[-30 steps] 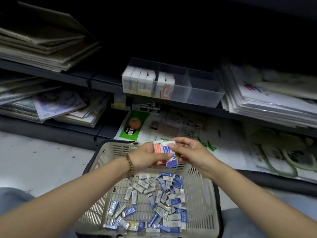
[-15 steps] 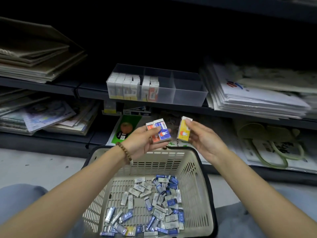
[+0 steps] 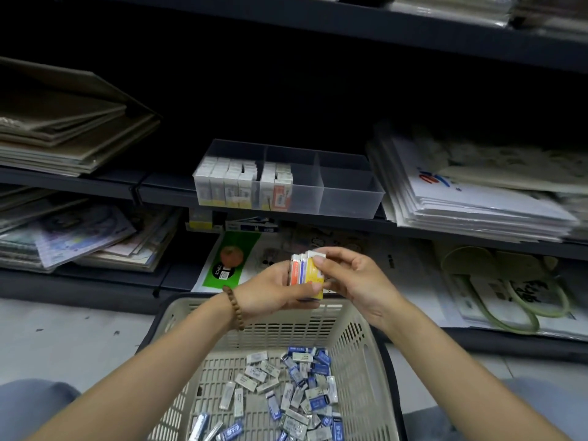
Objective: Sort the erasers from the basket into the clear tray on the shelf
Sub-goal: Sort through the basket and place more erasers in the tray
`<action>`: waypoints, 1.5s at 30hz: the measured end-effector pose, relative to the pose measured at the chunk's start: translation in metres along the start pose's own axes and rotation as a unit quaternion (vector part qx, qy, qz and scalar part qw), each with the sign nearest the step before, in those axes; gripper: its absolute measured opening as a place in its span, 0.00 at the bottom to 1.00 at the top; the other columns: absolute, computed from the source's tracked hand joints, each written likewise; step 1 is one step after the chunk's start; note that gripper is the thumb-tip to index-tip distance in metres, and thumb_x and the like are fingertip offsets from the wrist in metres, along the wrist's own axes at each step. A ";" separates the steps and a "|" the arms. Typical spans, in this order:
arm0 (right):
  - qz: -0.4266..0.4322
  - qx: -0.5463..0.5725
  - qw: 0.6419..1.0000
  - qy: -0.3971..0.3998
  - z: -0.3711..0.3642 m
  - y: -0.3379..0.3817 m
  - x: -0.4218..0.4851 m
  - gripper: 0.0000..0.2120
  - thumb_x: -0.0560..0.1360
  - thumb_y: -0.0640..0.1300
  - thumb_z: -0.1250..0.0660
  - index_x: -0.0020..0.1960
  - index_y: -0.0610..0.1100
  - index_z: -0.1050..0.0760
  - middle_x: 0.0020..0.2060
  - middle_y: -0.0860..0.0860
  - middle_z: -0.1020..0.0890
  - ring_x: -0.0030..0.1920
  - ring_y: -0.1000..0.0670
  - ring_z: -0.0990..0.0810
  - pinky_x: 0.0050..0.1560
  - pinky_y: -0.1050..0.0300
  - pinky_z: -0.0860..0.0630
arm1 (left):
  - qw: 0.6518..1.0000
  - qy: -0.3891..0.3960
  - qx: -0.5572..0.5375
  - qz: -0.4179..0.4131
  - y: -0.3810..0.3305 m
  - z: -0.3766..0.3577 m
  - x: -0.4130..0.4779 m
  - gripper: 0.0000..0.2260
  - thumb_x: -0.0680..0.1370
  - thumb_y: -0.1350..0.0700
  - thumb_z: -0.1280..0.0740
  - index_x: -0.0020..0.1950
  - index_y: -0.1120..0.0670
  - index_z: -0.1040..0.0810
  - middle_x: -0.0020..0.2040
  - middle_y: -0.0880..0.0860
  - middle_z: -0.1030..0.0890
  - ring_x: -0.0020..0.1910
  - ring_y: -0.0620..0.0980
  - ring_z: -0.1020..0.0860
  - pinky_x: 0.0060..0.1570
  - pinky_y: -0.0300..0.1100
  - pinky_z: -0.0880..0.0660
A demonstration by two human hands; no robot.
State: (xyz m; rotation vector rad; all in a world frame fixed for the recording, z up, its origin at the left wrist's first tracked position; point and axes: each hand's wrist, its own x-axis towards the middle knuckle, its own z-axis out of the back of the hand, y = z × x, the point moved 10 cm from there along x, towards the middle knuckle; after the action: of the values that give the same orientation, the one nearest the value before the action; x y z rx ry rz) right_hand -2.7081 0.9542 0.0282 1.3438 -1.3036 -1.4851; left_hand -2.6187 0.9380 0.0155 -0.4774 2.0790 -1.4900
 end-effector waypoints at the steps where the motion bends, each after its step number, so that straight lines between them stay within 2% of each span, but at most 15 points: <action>1: -0.004 -0.003 1.000 0.006 -0.002 0.000 0.000 0.11 0.72 0.41 0.30 0.55 0.43 0.21 0.47 0.43 0.16 0.44 0.51 0.17 0.43 0.61 0.20 | 1.000 0.005 0.009 0.000 0.000 0.001 -0.001 0.08 0.77 0.66 0.37 0.54 0.57 0.27 0.48 0.54 0.22 0.44 0.44 0.21 0.48 0.39 0.20; 3: -0.018 -0.022 1.000 0.014 -0.004 0.001 -0.001 0.14 0.73 0.42 0.31 0.57 0.43 0.22 0.48 0.44 0.16 0.44 0.52 0.18 0.42 0.63 0.21 | 1.000 0.003 0.027 0.000 -0.001 0.004 -0.002 0.06 0.76 0.66 0.37 0.51 0.58 0.28 0.45 0.54 0.22 0.41 0.44 0.21 0.46 0.38 0.20; 7: -0.053 -0.025 0.997 0.058 -0.008 0.002 -0.002 0.16 0.74 0.43 0.33 0.61 0.42 0.23 0.45 0.44 0.18 0.38 0.55 0.22 0.37 0.65 0.23 | 0.997 -0.037 0.061 -0.012 -0.008 0.020 -0.002 0.15 0.76 0.64 0.35 0.58 0.58 0.37 0.49 0.54 0.22 0.43 0.44 0.20 0.47 0.41 0.20; 11: -0.050 0.014 0.994 0.094 -0.015 0.013 -0.002 0.17 0.73 0.42 0.33 0.61 0.41 0.24 0.53 0.39 0.18 0.47 0.50 0.19 0.44 0.66 0.20 | 0.977 -0.076 0.176 -0.095 -0.031 0.028 -0.007 0.15 0.75 0.60 0.32 0.60 0.55 0.31 0.53 0.54 0.23 0.48 0.45 0.21 0.49 0.41 0.21; 17: -0.013 0.044 0.995 0.090 -0.018 0.054 0.013 0.18 0.72 0.39 0.32 0.61 0.39 0.25 0.54 0.40 0.18 0.49 0.50 0.17 0.46 0.64 0.20 | 0.954 -0.197 0.115 -0.194 -0.072 0.061 -0.009 0.19 0.68 0.58 0.26 0.56 0.55 0.28 0.53 0.51 0.21 0.49 0.46 0.18 0.44 0.39 0.20; 23: 0.008 -0.037 0.994 0.100 -0.030 0.096 0.035 0.18 0.74 0.38 0.32 0.63 0.39 0.26 0.56 0.42 0.19 0.53 0.50 0.18 0.47 0.65 0.20 | 0.944 -0.195 0.093 -0.248 -0.106 0.077 0.003 0.22 0.63 0.50 0.26 0.55 0.52 0.24 0.52 0.50 0.18 0.48 0.45 0.18 0.42 0.37 0.22; 26: 0.037 -0.094 0.991 0.091 -0.031 0.119 0.048 0.17 0.74 0.40 0.32 0.62 0.40 0.25 0.55 0.42 0.18 0.54 0.48 0.18 0.47 0.65 0.20 | 0.943 -0.191 0.107 -0.253 -0.123 0.081 0.010 0.22 0.65 0.47 0.29 0.57 0.48 0.28 0.56 0.46 0.21 0.50 0.40 0.20 0.43 0.34 0.22; 29: 0.069 -0.151 0.986 0.030 -0.017 0.149 0.070 0.17 0.74 0.40 0.32 0.62 0.38 0.26 0.52 0.40 0.17 0.47 0.47 0.17 0.44 0.65 0.19 | 0.899 -0.254 0.235 -0.268 -0.146 0.100 0.000 0.29 0.67 0.40 0.36 0.66 0.46 0.35 0.61 0.40 0.28 0.58 0.35 0.28 0.54 0.29 0.29; 31: 0.069 -0.188 0.980 -0.011 -0.004 0.162 0.089 0.20 0.73 0.40 0.30 0.64 0.37 0.28 0.52 0.39 0.18 0.44 0.49 0.17 0.43 0.64 0.19 | 0.859 -0.303 0.308 -0.275 -0.157 0.120 -0.012 0.32 0.68 0.37 0.39 0.70 0.46 0.36 0.65 0.39 0.33 0.64 0.37 0.35 0.62 0.35 0.35; 34: 0.050 -0.263 0.963 -0.038 0.001 0.165 0.115 0.25 0.72 0.39 0.29 0.66 0.36 0.30 0.52 0.40 0.20 0.38 0.51 0.17 0.38 0.64 0.19 | 0.828 -0.336 0.376 -0.246 -0.156 0.147 -0.020 0.32 0.69 0.34 0.43 0.71 0.44 0.38 0.68 0.39 0.39 0.70 0.39 0.44 0.72 0.45 0.43; 36: 0.042 -0.331 0.942 -0.048 -0.003 0.159 0.129 0.26 0.72 0.37 0.28 0.67 0.35 0.31 0.54 0.39 0.23 0.36 0.50 0.18 0.33 0.64 0.20 | 0.795 -0.340 0.449 -0.225 -0.151 0.155 -0.018 0.31 0.71 0.35 0.45 0.71 0.45 0.37 0.72 0.41 0.41 0.73 0.39 0.51 0.74 0.43 0.55; 38: 0.037 -0.398 0.915 -0.059 -0.009 0.153 0.141 0.27 0.72 0.37 0.28 0.68 0.36 0.32 0.57 0.41 0.24 0.41 0.48 0.20 0.32 0.64 0.20 | 0.776 -0.338 0.494 -0.198 -0.140 0.162 -0.013 0.27 0.74 0.37 0.44 0.71 0.45 0.37 0.74 0.43 0.41 0.74 0.41 0.53 0.73 0.41 0.60; 40: 0.026 -0.418 0.905 -0.068 -0.014 0.145 0.149 0.27 0.72 0.37 0.28 0.69 0.36 0.33 0.57 0.42 0.25 0.44 0.47 0.20 0.37 0.61 0.20 | 0.773 -0.338 0.503 -0.189 -0.131 0.166 -0.010 0.24 0.76 0.40 0.41 0.71 0.45 0.37 0.74 0.43 0.41 0.75 0.42 0.54 0.73 0.42 0.60; 43: -0.015 -0.393 0.916 -0.078 -0.017 0.128 0.159 0.28 0.72 0.36 0.29 0.69 0.34 0.35 0.62 0.39 0.25 0.50 0.42 0.18 0.50 0.52 0.20 | 0.772 -0.341 0.498 -0.201 -0.128 0.168 -0.009 0.24 0.76 0.40 0.41 0.71 0.45 0.38 0.74 0.42 0.41 0.75 0.41 0.54 0.73 0.42 0.59; 45: -0.028 -0.399 0.912 -0.089 -0.016 0.123 0.163 0.29 0.72 0.38 0.29 0.68 0.33 0.35 0.60 0.38 0.23 0.54 0.42 0.19 0.56 0.49 0.21 | 0.777 -0.341 0.489 -0.205 -0.128 0.169 -0.008 0.24 0.76 0.40 0.41 0.71 0.44 0.37 0.73 0.42 0.41 0.74 0.41 0.54 0.73 0.43 0.58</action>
State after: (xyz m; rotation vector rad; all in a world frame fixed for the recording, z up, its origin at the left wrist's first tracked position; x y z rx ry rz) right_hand -2.7350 0.7685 0.1109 0.7156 -0.6100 -1.9176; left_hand -2.5125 0.7732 0.0958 -0.8754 0.4991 -1.9814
